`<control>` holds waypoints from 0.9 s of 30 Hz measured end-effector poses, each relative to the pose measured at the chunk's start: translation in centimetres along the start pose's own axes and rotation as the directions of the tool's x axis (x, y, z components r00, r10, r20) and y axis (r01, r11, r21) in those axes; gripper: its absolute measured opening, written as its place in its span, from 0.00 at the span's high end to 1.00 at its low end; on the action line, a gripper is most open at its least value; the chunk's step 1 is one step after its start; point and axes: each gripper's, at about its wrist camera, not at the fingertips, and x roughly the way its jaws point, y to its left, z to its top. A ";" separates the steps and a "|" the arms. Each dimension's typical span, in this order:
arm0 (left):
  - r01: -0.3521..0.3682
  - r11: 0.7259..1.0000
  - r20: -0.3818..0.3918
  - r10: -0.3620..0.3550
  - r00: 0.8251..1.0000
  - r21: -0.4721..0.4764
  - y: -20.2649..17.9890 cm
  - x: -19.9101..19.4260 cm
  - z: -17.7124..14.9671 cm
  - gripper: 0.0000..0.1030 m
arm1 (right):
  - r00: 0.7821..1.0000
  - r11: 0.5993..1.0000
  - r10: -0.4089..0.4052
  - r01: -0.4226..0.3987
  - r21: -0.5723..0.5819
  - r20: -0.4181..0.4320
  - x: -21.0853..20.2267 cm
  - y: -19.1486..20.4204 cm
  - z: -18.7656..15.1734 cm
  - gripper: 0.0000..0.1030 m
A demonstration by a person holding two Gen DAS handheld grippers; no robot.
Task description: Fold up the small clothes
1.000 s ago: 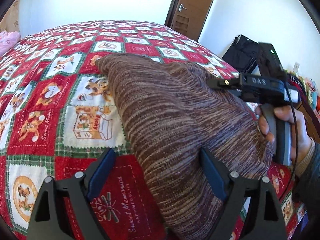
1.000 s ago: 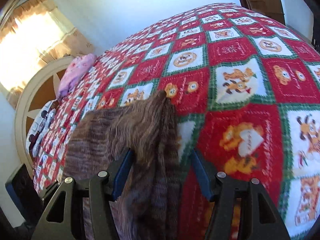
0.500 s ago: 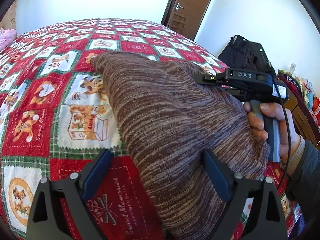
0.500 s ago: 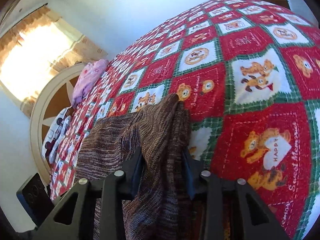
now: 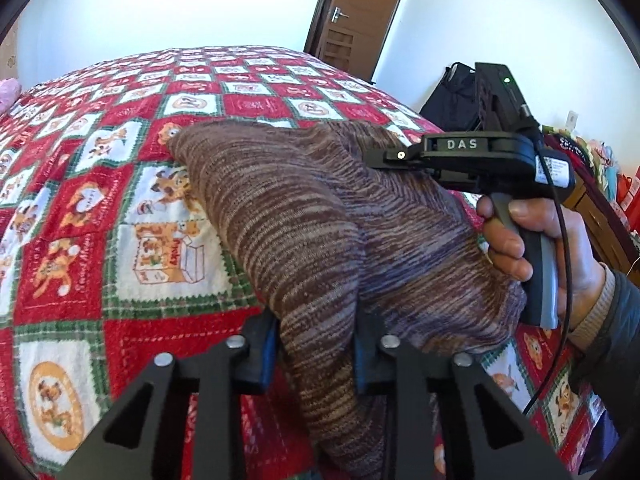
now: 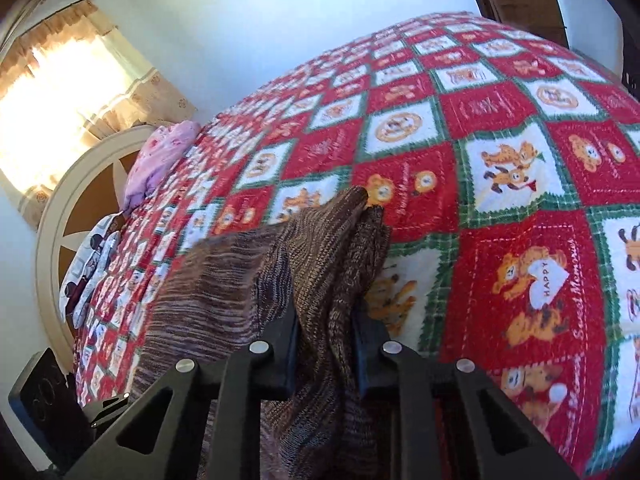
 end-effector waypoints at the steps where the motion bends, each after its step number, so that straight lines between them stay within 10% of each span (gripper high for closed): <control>1: -0.003 1.000 0.001 0.003 1.000 0.003 0.0 -0.4 0.0 0.73 | 1.000 1.000 0.007 -0.007 -0.003 0.008 -0.4 0.4 -0.1 0.79; 27: -0.099 0.995 0.067 0.099 0.993 -0.013 3.2 -11.4 -5.6 0.74 | 0.981 0.980 0.196 -0.196 -0.031 -0.005 -1.5 12.0 -6.5 0.80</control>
